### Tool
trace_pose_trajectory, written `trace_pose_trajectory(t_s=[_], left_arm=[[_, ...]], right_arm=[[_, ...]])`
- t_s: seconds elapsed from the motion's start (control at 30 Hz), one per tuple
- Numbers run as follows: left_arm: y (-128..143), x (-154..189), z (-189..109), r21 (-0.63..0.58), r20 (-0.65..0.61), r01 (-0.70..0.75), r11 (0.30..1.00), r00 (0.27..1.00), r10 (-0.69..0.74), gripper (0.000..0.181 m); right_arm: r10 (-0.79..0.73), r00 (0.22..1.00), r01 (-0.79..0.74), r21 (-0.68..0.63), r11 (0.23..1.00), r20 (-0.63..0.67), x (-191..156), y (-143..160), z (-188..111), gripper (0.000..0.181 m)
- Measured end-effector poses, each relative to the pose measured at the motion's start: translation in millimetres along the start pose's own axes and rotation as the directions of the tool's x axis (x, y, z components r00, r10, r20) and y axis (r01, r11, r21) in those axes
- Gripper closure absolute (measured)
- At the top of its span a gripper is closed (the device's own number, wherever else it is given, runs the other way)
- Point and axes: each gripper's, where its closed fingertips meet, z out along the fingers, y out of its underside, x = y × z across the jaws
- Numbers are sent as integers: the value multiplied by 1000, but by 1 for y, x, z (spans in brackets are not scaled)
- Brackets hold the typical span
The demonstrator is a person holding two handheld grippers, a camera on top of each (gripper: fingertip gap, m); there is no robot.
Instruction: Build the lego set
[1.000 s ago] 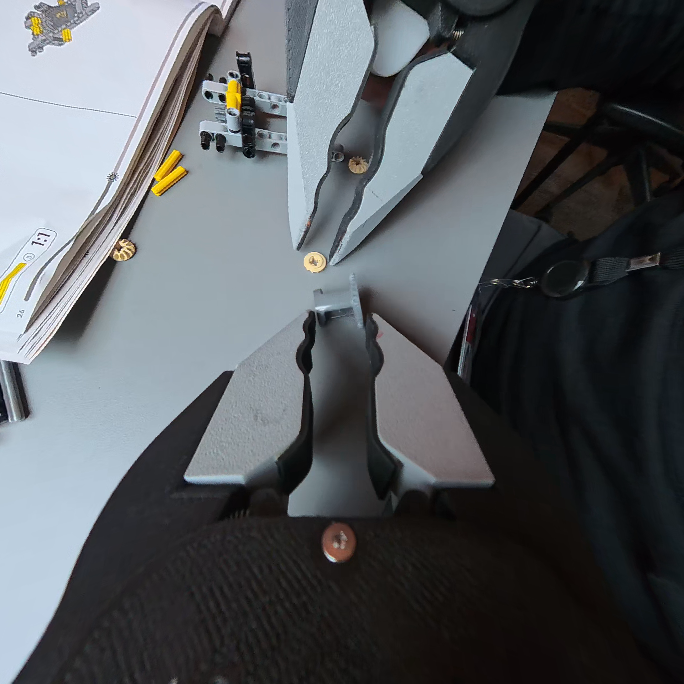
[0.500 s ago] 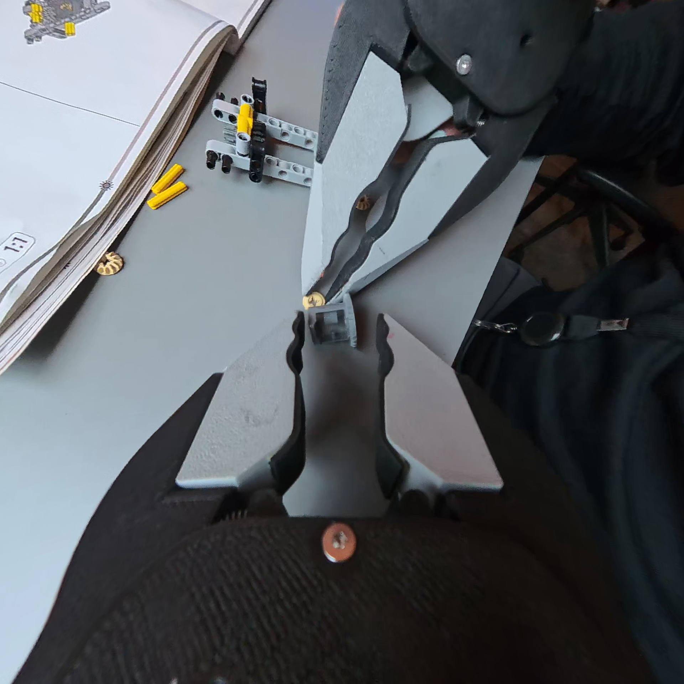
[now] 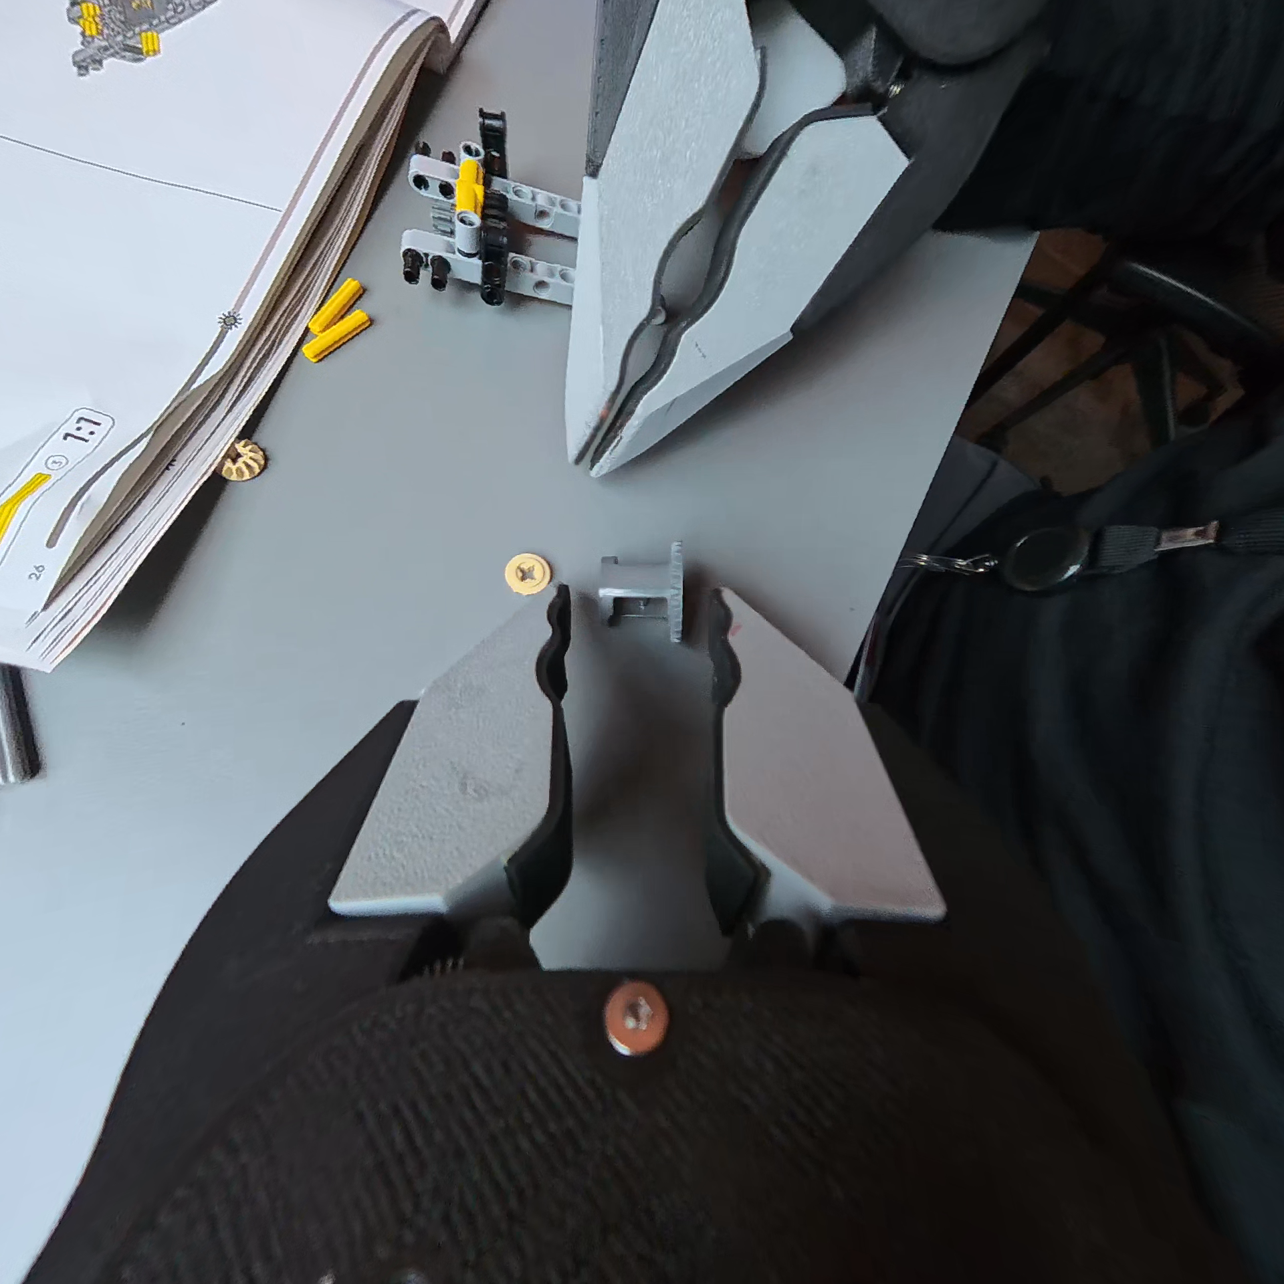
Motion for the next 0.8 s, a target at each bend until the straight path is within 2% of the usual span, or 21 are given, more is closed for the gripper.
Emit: trace_pose_trajectory(t_s=[0.07,0.17,0.4,0.47,0.5,0.67,0.8], left_arm=[[0,0,-2,7,-8,9,1000,1000,-9,143],[3,-4,-8,4,1,20,1000,1000,-20,138],[12,-9,-22,0,4,39,999,999,-39,137],[14,-10,-24,-1,8,30,1000,1000,-30,137],[15,-11,-25,-2,13,30,1000,999,-30,137],[13,-13,-29,27,2,39,999,999,-40,138],[6,-16,-29,68,10,14,998,1000,-15,139]], right_arm=[[16,1000,-16,17,1000,8,1,-5,2,178],[32,999,-32,7,999,40,2,-11,11,163],[-2,997,5,-42,999,79,2,-15,30,157],[-11,997,15,-50,999,77,3,-16,32,163],[-14,997,19,-59,998,79,4,-15,33,173],[6,998,-3,-55,999,57,9,-14,32,175],[168,980,-172,28,985,103,19,-26,19,176]])
